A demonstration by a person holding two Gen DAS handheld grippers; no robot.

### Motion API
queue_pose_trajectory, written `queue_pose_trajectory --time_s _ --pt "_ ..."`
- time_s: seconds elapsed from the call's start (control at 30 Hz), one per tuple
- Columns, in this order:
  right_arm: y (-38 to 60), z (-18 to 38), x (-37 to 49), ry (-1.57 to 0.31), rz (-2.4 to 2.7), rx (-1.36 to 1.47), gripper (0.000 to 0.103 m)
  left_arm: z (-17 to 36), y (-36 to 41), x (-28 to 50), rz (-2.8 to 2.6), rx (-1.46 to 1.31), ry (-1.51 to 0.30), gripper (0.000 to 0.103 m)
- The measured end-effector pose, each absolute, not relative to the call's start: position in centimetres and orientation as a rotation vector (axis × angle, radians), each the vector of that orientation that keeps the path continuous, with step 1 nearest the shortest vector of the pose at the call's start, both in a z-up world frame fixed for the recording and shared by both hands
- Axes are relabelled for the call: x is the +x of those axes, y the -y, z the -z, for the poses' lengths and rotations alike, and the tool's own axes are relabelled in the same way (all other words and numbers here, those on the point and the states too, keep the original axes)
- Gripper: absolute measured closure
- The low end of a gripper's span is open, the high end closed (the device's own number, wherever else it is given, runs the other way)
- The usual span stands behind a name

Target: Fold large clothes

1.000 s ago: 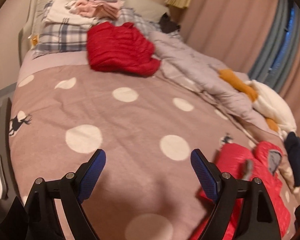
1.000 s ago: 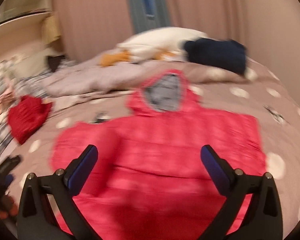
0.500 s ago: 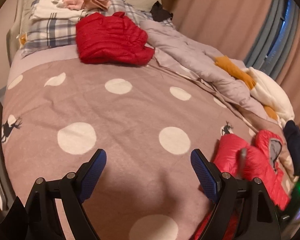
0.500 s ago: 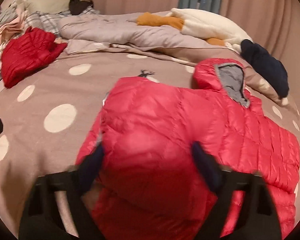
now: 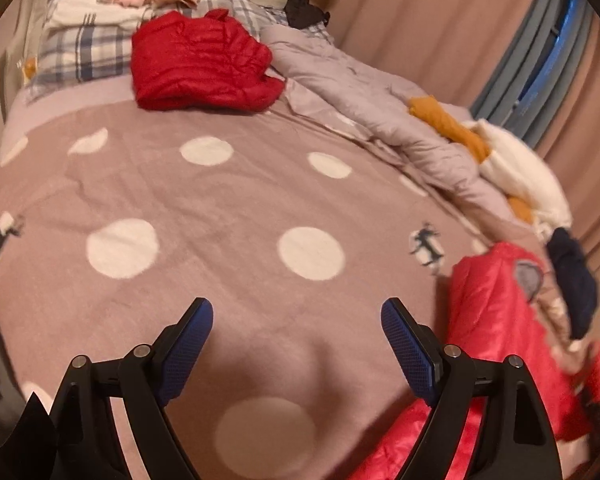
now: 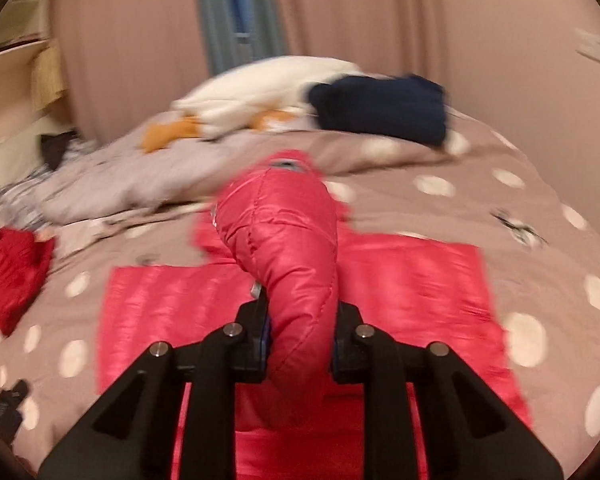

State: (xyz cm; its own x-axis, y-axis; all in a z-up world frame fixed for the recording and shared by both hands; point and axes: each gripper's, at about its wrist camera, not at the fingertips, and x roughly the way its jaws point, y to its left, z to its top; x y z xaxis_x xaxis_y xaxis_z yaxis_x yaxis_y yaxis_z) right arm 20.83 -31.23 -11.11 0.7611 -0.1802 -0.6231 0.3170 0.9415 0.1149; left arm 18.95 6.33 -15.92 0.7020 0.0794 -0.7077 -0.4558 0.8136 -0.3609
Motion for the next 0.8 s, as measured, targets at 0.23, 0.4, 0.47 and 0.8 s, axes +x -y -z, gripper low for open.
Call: queue_pose_trajectory --time_s 0.23,0.4,0.47,0.8 --pt "37.5 14.8 20.4 -0.726 0.312 0.34 0.062 16.4 -3.8 20.6 -0.318 -0.443 -0.766 0.017" --pt "39.3 14.3 19.1 -0.694 0.511 0.259 0.053 16.5 -2.8 20.6 -0.289 -0.44 -0.768 0.017" --pt "40.1 14.7 18.8 -0.711 0.492 0.32 0.052 16.3 -2.4 20.6 -0.293 -0.413 -0.754 0.017" --pt "39.6 12.0 17.2 -0.618 0.441 0.351 0.034 15.5 -1.3 20.2 -0.263 -0.346 -0.665 0.022"
